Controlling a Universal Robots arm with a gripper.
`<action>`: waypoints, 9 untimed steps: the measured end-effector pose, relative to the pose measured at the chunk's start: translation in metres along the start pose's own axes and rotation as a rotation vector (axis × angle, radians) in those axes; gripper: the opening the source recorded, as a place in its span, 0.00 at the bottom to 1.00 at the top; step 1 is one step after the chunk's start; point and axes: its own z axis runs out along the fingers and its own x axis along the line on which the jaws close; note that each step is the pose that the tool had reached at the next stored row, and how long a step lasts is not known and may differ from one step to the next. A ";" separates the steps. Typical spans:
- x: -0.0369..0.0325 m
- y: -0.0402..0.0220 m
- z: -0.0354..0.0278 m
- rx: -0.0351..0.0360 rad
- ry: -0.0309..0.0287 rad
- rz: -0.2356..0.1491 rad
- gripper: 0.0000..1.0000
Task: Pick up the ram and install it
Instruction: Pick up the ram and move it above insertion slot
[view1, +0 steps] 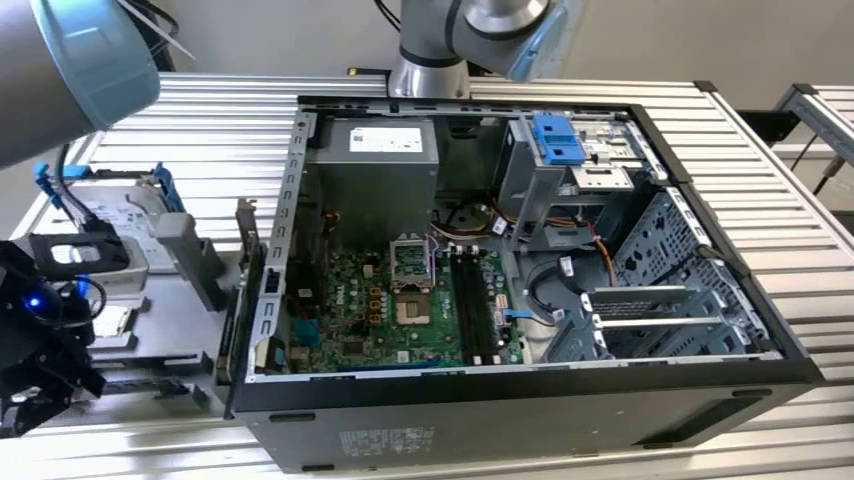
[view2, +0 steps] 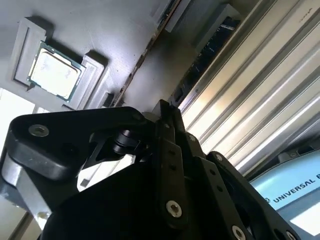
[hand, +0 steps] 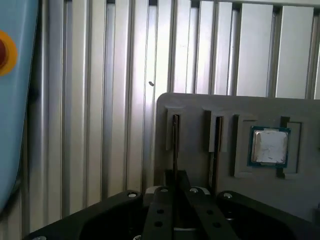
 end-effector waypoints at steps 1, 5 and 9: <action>-0.0001 0.0001 -0.0044 0.0000 0.0001 0.000 0.00; -0.0026 0.0003 -0.0218 -0.0002 0.0003 0.000 0.00; -0.0030 0.0009 -0.0400 0.0000 0.0001 0.000 0.00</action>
